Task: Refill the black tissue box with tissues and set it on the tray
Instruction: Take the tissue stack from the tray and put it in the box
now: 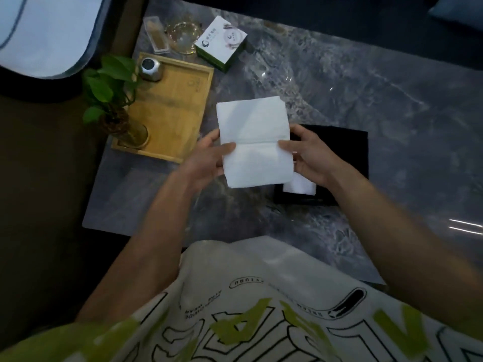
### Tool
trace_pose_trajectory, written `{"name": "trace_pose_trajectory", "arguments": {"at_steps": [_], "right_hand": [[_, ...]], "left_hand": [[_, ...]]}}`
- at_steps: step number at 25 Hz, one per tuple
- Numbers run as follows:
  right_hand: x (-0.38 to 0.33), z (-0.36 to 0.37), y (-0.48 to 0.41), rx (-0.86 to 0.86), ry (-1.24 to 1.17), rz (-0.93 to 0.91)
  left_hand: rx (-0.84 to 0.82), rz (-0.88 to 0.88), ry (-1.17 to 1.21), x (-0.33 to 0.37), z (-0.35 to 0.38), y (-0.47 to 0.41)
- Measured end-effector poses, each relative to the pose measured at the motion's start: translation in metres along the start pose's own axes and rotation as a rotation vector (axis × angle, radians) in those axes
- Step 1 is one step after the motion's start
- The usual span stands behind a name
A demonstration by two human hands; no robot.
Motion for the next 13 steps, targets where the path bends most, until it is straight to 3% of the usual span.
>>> {"name": "trace_pose_trajectory", "arguments": {"at_steps": [13], "right_hand": [[0.024,-0.112,0.077,-0.094,-0.162,-0.096]], "left_hand": [[-0.018,0.068,-0.095,-0.049,0.111,0.033]]}}
Point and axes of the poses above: each hand's wrist, its own y-axis away from the middle knuckle, its own z-axis out of the palm, x = y × z, the point moved 8 cm from there along -y, towards the middle knuckle, and after that the axes turned 6 degrees about y, right-handed, at the moved point
